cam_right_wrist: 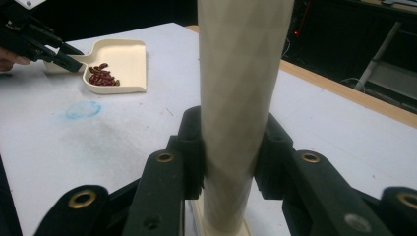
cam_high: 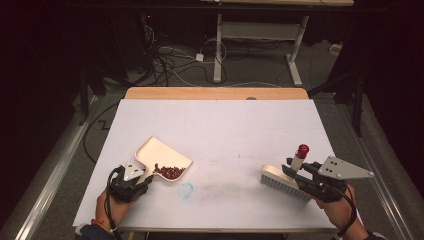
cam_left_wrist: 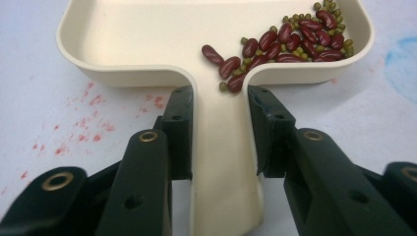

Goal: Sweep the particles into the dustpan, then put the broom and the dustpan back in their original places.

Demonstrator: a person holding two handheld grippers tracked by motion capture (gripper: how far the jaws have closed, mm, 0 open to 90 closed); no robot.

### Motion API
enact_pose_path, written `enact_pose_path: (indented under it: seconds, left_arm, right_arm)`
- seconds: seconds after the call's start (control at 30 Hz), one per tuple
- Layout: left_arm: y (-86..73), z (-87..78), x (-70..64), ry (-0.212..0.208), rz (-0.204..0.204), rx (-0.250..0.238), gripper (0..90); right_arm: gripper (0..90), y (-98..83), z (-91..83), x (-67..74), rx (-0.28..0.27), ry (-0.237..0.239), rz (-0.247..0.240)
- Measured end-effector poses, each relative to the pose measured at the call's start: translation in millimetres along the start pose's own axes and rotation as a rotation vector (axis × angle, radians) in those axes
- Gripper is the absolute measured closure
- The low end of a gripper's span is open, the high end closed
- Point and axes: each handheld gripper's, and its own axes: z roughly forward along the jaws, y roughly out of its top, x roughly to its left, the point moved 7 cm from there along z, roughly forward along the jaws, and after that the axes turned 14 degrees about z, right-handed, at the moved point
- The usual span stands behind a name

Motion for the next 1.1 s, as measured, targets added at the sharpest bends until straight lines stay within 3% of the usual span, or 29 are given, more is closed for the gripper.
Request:
enact_pose_path:
  seconds: [0.13,0.37,0.67,0.9,0.97,1.1]
  left_arm:
    - [2.6,5.1,3.7,-0.001,-0.046,0.006,63.4]
    - [9.5,13.5,10.0,0.012,-0.082,0.018,63.3]
    - [16.2,26.7,13.2,0.022,-0.167,0.026,63.2]
    - [23.8,34.6,5.9,0.046,-0.253,0.036,59.3]
    - [25.4,34.0,-0.6,0.034,-0.257,0.036,51.6]
    - [25.7,28.3,-13.1,-0.008,-0.243,0.024,50.6]
  right_arm:
    - [70.2,-1.5,1.6,-1.3,0.008,0.002,0.010]
    - [70.1,-1.4,4.9,-5.5,0.018,0.003,0.017]
    - [70.1,1.5,10.9,-9.3,0.035,0.005,0.018]
    - [70.1,4.0,14.5,-15.1,0.039,0.000,0.022]
    - [70.1,4.3,14.9,-15.7,0.037,0.000,0.025]
    - [70.1,5.3,17.2,-16.7,0.043,0.010,0.025]
